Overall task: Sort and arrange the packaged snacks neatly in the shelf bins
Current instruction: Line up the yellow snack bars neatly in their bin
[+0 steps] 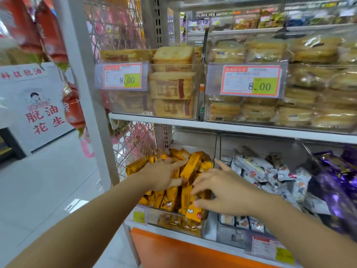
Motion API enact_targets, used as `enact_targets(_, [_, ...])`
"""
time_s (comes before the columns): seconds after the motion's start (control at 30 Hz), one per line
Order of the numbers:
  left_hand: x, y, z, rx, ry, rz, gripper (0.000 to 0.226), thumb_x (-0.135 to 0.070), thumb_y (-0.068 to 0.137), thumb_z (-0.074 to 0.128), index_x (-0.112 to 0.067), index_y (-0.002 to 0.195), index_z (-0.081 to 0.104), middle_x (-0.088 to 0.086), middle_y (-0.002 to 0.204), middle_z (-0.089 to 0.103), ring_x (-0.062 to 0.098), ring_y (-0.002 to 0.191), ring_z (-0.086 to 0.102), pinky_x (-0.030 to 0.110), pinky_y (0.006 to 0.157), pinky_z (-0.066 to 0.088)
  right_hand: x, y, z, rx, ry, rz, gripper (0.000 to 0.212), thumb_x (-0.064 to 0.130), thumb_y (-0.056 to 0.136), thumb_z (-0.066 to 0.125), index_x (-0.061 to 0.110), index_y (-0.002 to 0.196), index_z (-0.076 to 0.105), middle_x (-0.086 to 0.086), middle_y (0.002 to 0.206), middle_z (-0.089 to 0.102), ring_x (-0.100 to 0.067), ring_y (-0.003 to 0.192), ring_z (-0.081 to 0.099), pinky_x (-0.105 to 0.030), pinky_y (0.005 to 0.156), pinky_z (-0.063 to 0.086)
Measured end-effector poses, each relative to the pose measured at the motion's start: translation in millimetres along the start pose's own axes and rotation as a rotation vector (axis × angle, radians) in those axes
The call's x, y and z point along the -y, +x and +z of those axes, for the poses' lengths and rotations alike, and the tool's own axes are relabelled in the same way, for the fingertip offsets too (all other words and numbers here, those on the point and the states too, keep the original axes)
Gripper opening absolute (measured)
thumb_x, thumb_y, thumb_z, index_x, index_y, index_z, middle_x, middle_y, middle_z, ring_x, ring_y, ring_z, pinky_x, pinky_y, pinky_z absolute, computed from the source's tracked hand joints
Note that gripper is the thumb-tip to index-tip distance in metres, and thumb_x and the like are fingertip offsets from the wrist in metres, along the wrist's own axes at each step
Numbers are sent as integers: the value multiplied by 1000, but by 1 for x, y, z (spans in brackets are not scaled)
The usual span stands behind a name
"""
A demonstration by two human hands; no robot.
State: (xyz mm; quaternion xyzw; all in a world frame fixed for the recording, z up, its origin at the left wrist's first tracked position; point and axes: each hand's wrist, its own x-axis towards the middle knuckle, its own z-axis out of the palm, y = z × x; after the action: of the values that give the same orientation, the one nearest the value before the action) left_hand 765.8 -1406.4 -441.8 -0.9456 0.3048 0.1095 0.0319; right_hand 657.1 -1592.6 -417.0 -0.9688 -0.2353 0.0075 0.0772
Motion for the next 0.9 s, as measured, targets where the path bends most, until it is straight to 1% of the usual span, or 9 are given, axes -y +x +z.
enact_targets(0.1, [6,19,-3,-88,27,-68,60,-60,94,32,-39,149,17,4,155,22,32,142,17,56,107,30,1,16,2,169,-133,36,50,60,85,51,38,130,52,11,139,46,-13,132,31,-52,115,-8])
enact_targets(0.23, [12,39,-3,-131,-44,-119,52,-54,96,35,-34,144,33,11,148,31,36,136,27,55,104,35,-7,38,-5,257,-233,139,62,58,81,58,38,137,43,2,142,42,-22,133,33,-54,111,9])
enact_targets(0.33, [20,45,0,-235,-200,-159,41,-48,97,38,-36,136,46,12,142,37,36,130,37,53,101,39,-17,56,-6,182,-226,215,49,45,83,61,40,131,49,2,133,50,-24,124,44,-48,105,26])
enact_targets(0.47, [28,40,-3,-442,-267,-92,32,-33,98,43,-30,127,58,7,131,47,29,113,53,44,89,50,-34,69,-10,-77,-233,312,40,22,86,58,40,123,57,1,125,57,-23,111,54,-35,93,43])
enact_targets(0.57, [31,23,-8,-481,-369,192,22,-22,93,55,-24,111,68,2,120,55,18,110,53,38,96,44,-28,74,-5,-22,-184,125,33,28,87,60,38,118,61,6,118,60,-19,113,50,-37,99,38])
enact_targets(0.63, [28,6,-6,-267,-310,266,23,-36,89,61,-27,109,68,0,133,46,20,126,40,41,107,31,-13,77,4,193,-183,11,35,39,87,60,40,121,59,9,121,58,-17,118,44,-44,107,27])
enact_targets(0.73, [35,-4,10,-58,-28,121,45,-62,82,56,-42,123,56,-7,153,12,24,141,12,55,112,18,-5,82,5,430,-272,54,49,59,80,60,41,125,55,9,126,54,-21,122,39,-51,105,18])
enact_targets(0.8, [42,-5,13,-114,27,54,47,-62,85,51,-45,129,50,-5,156,6,30,141,16,56,111,22,-3,83,-1,490,-275,112,64,74,69,59,38,122,57,8,121,55,-20,119,40,-51,104,18])
enact_targets(0.9, [47,-7,10,-199,58,-6,40,-49,92,48,-43,131,49,-2,155,11,30,134,33,49,107,31,2,83,-4,564,-278,161,76,78,64,59,32,125,56,5,123,55,-22,122,40,-53,108,14])
